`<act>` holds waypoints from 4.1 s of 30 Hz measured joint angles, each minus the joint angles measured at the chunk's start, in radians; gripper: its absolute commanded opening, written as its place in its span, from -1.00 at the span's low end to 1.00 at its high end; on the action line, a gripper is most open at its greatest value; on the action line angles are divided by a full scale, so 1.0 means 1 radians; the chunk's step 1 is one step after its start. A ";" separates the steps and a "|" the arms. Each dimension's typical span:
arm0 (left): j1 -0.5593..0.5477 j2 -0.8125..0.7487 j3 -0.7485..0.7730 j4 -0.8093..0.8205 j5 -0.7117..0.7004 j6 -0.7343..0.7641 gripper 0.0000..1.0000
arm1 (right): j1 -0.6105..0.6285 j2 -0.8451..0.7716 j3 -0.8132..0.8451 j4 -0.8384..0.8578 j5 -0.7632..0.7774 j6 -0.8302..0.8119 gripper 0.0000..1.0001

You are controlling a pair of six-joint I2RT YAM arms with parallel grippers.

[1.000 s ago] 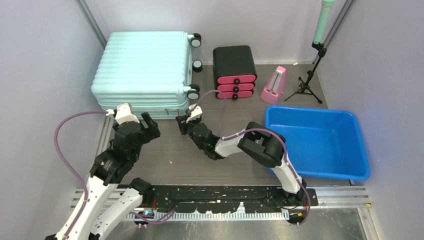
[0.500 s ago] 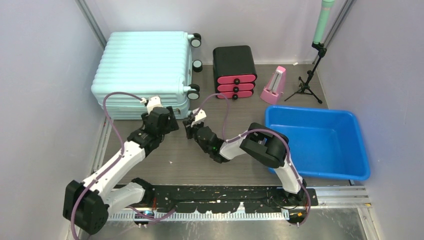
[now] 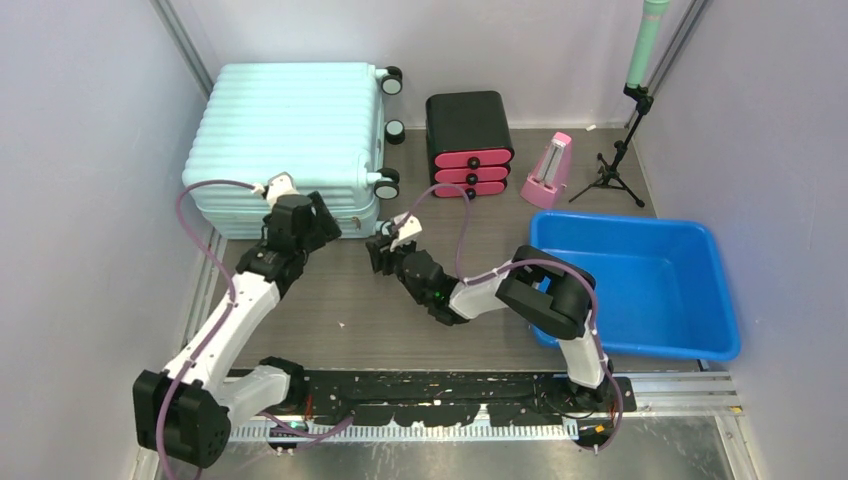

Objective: Open, take out, and arrange the luggage

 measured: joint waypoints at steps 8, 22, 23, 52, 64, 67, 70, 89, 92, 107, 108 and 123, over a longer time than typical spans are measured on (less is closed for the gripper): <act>0.014 -0.133 0.211 -0.133 0.062 0.005 0.43 | -0.003 0.015 0.182 -0.099 0.025 0.038 0.19; 0.014 -0.238 0.208 -0.271 0.083 0.060 0.50 | 0.010 0.140 0.368 -0.189 0.143 0.065 0.12; 0.014 -0.248 0.197 -0.275 0.083 0.065 0.50 | 0.013 0.143 0.375 -0.195 0.157 0.064 0.09; 0.002 -0.280 0.094 -0.304 0.076 0.170 0.52 | 0.001 0.169 0.357 -0.241 0.087 0.094 0.18; 0.002 -0.281 0.094 -0.304 0.068 0.171 0.53 | 0.013 0.239 0.454 -0.268 0.137 0.091 -0.50; 0.002 -0.281 0.091 -0.303 0.066 0.170 0.57 | 0.012 0.239 0.454 -0.265 0.164 0.065 -0.94; 0.002 -0.276 0.085 -0.304 0.065 0.170 0.57 | 0.012 0.239 0.443 -0.241 0.175 0.039 -0.99; 0.002 -0.044 0.019 -0.117 0.173 0.114 0.46 | -0.056 0.142 0.204 -0.039 -0.017 -0.012 -0.99; 0.002 -0.006 -0.034 -0.003 0.173 0.100 0.43 | -0.066 0.133 0.188 -0.034 -0.048 -0.014 -0.99; 0.002 0.138 -0.169 0.459 0.190 0.106 0.31 | -0.080 0.118 0.157 -0.011 -0.103 -0.019 -0.99; 0.002 0.152 -0.169 0.474 0.192 0.107 0.29 | -0.080 0.118 0.157 -0.011 -0.104 -0.019 -0.99; -0.013 -0.010 0.056 0.064 0.111 0.014 0.22 | -0.080 0.081 0.125 -0.014 -0.127 -0.017 -0.99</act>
